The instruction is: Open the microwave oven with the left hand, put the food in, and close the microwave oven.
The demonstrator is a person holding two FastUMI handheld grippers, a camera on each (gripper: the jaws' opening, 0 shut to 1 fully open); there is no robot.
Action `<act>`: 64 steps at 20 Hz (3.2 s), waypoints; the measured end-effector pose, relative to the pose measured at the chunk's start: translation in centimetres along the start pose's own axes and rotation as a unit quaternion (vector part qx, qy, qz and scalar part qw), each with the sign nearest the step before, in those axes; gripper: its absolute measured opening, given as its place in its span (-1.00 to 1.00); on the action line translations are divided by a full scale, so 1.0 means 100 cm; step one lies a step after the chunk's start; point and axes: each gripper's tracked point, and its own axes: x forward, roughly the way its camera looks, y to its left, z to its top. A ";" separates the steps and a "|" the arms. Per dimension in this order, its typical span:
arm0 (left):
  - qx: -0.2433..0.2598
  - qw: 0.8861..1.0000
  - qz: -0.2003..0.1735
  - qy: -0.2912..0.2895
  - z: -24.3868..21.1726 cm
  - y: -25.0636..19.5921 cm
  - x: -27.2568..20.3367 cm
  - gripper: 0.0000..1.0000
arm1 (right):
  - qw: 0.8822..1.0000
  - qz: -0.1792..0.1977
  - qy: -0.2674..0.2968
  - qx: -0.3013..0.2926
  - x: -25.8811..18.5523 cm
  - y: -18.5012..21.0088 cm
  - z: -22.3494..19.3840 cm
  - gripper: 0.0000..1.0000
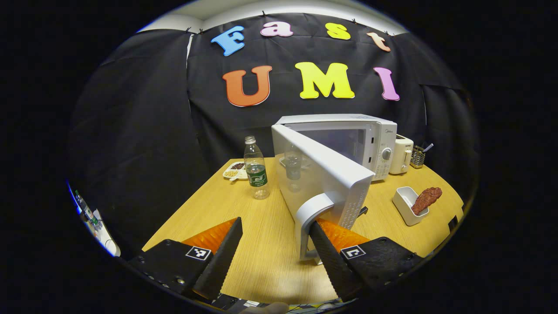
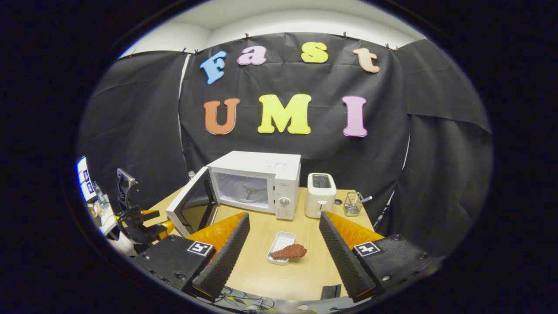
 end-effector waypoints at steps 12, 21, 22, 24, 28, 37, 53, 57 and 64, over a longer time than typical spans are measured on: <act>0.000 0.996 0.087 0.007 -0.019 0.095 -0.041 0.88 | 1.000 0.015 0.010 0.014 0.008 0.019 -0.028 0.92; -0.004 0.998 0.056 -0.019 0.009 0.046 -0.090 0.87 | 0.989 0.028 0.089 0.114 0.063 -0.035 -0.129 1.00; -0.004 0.999 0.049 -0.023 0.016 0.034 -0.094 0.87 | 0.986 0.036 0.104 0.125 0.073 -0.040 -0.144 1.00; -0.001 0.999 0.035 -0.031 0.032 0.012 -0.099 0.87 | 0.977 0.053 0.145 0.147 0.096 -0.047 -0.178 0.79; 0.015 0.999 0.028 -0.036 0.056 -0.027 -0.096 0.87 | 0.943 0.096 0.219 0.233 0.145 -0.049 -0.229 0.67; 0.010 0.997 0.071 -0.019 0.099 -0.084 -0.072 0.87 | 0.886 0.208 0.296 0.289 0.205 -0.042 -0.232 0.19; 0.029 0.995 0.088 -0.028 0.115 -0.116 -0.074 0.87 | 0.893 0.252 0.276 0.251 0.196 -0.031 -0.158 -0.65; 0.027 0.997 0.056 -0.040 0.122 -0.119 -0.068 0.87 | 0.902 0.253 0.226 0.265 0.193 -0.005 -0.109 -0.65; 0.048 0.996 -0.057 -0.046 0.129 -0.125 -0.060 0.87 | 0.910 0.192 0.149 0.335 0.233 0.064 -0.082 -0.65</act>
